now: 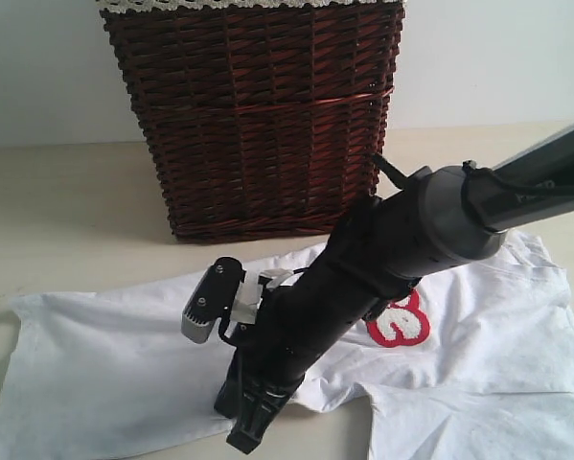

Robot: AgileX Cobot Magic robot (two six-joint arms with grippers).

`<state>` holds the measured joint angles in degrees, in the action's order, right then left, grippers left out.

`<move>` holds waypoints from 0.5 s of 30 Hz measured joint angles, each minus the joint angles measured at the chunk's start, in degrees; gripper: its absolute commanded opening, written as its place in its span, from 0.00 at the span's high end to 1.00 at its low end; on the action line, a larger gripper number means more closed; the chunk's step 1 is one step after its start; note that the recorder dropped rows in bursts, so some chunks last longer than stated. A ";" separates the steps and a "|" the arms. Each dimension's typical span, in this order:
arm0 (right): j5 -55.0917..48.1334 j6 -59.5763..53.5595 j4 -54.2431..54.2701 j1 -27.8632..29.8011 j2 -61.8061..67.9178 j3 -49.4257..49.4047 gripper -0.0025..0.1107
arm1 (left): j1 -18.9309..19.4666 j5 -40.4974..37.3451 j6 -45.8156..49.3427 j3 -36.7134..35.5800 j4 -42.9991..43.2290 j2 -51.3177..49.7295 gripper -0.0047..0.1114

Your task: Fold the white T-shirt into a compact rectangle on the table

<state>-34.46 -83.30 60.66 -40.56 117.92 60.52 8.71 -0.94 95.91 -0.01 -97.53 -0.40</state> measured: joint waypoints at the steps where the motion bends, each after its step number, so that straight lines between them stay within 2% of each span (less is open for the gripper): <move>1: -0.13 1.40 -0.95 -0.05 0.00 0.51 0.98 | 0.00 0.00 0.00 0.00 0.00 0.00 0.96; 9: -9.65 7.19 -8.88 -0.19 -3.99 3.73 0.98 | 0.00 0.00 0.00 0.00 0.00 0.00 0.96; 11: -14.04 9.63 -19.67 0.61 -10.72 4.06 0.98 | 0.00 0.00 0.00 0.00 0.00 0.00 0.96; 12: -21.34 10.67 -28.67 2.78 -15.28 4.21 0.98 | 0.00 0.00 0.00 0.00 0.00 0.00 0.96; 13: -24.69 10.67 -32.51 4.08 -16.83 4.04 0.93 | 0.00 0.00 0.00 0.00 0.00 0.00 0.96; 14: -31.06 8.79 -38.20 8.30 -20.15 1.87 0.83 | 0.00 0.00 0.00 0.00 0.00 0.00 0.96; 15: -33.29 5.50 -41.36 12.54 -22.55 -1.44 0.74 | 0.00 0.00 0.00 0.00 0.00 0.00 0.96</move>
<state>-67.74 -77.81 19.29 -28.02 95.37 59.09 8.71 -0.94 95.91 -0.01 -97.53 -0.40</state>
